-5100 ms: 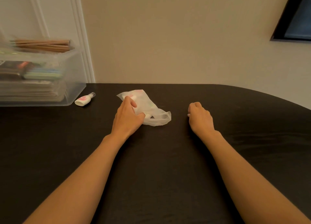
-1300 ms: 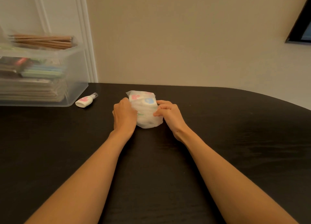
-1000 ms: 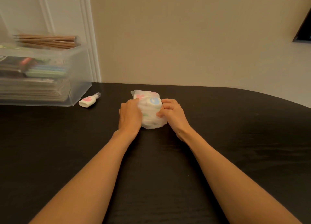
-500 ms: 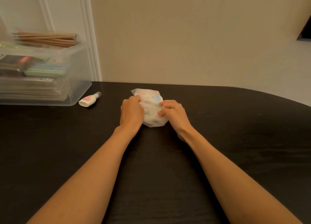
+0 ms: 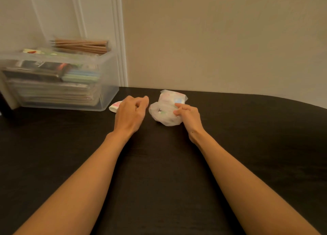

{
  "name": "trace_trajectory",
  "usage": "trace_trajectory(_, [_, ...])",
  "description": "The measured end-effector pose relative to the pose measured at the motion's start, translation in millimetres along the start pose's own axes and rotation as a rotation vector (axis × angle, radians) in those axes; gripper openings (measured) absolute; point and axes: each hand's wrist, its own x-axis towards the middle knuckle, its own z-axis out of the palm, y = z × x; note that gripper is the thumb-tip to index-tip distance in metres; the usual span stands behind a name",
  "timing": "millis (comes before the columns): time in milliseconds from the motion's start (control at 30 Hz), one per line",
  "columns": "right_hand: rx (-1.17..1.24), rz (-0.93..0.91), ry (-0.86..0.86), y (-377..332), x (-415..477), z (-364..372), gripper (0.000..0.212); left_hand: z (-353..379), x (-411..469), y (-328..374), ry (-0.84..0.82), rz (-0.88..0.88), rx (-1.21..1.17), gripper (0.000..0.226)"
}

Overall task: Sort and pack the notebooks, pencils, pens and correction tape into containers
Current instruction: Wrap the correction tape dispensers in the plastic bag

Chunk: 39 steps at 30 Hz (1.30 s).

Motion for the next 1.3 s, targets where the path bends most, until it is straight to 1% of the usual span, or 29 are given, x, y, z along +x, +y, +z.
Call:
trace_trajectory(33, [-0.020, -0.003, 0.021, -0.3, 1.1, 3.2, 0.026, -1.8, 3.5, -6.9, 0.033, -0.045, 0.061, 0.044])
trace_trajectory(67, [-0.041, -0.012, 0.033, -1.0, 1.8, 6.1, 0.031, -1.9, 8.0, -14.7, 0.054, -0.098, 0.155, 0.043])
trace_trajectory(100, [-0.054, -0.017, 0.043, -1.8, 2.5, 9.3, 0.034, -1.1, 12.5, -22.2, 0.035, -0.169, 0.280, 0.040])
trace_trajectory(133, [-0.060, -0.021, 0.052, -2.3, 2.7, 10.0, 0.034, 1.3, 16.6, -27.9, -0.019, -0.233, 0.403, 0.039])
trace_trajectory(200, [-0.068, -0.023, 0.066, -2.5, 2.8, 11.0, 0.031, 3.6, 21.4, -34.2, -0.107, -0.301, 0.502, 0.042])
trace_trajectory(233, [-0.073, -0.023, 0.076, -2.4, 4.1, 11.0, 0.029, 5.9, 24.7, -36.7, -0.110, -0.293, 0.504, 0.041])
trace_trajectory(333, [-0.063, -0.015, 0.078, -1.0, 2.7, 9.8, 0.015, 8.0, 28.1, -37.1, -0.049, -0.217, 0.492, 0.037])
trace_trajectory(433, [-0.057, -0.002, 0.079, 0.4, 0.2, 7.5, 0.016, 12.0, 28.4, -31.9, -0.057, -0.181, 0.480, 0.039])
trace_trajectory(567, [-0.112, -0.004, 0.070, 0.5, -9.0, 1.2, 0.015, 18.4, 26.0, -21.9, -0.088, -0.183, 0.461, 0.035])
trace_trajectory(700, [-0.136, 0.000, 0.095, 2.1, -15.5, -3.4, 0.014, 24.1, 23.3, -14.9, -0.052, -0.144, 0.469, 0.027])
trace_trajectory(800, [-0.141, -0.018, 0.157, 5.0, -16.2, -7.3, 0.012, 25.3, 18.4, -10.5, -0.049, -0.135, 0.337, 0.025])
trace_trajectory(900, [-0.160, -0.054, 0.231, 6.4, -18.5, -14.9, 0.015, 21.2, 12.2, -6.1, 0.016, -0.189, 0.173, 0.020])
trace_trajectory(967, [-0.211, -0.094, 0.267, 7.6, -22.9, -21.2, 0.016, 20.0, 7.5, -1.5, 0.057, -0.193, 0.103, 0.017])
trace_trajectory(1033, [-0.268, -0.125, 0.298, 9.3, -27.3, -28.2, 0.017, 18.9, 2.7, 5.7, 0.142, -0.222, -0.051, 0.010])
trace_trajectory(1100, [-0.294, -0.140, 0.335, 8.8, -31.5, -35.5, 0.018, 19.3, -4.4, 18.7, 0.213, -0.231, -0.276, 0.007])
trace_trajectory(1200, [-0.283, -0.112, 0.375, 6.1, -40.6, -47.0, 0.021, 25.9, -22.9, 46.9, 0.177, -0.172, -0.561, 0.013])
trace_trajectory(1300, [-0.146, -0.056, 0.330, 5.0, -50.8, -56.7, 0.017, 37.5, -40.5, 69.3, 0.059, -0.144, -0.694, 0.018])
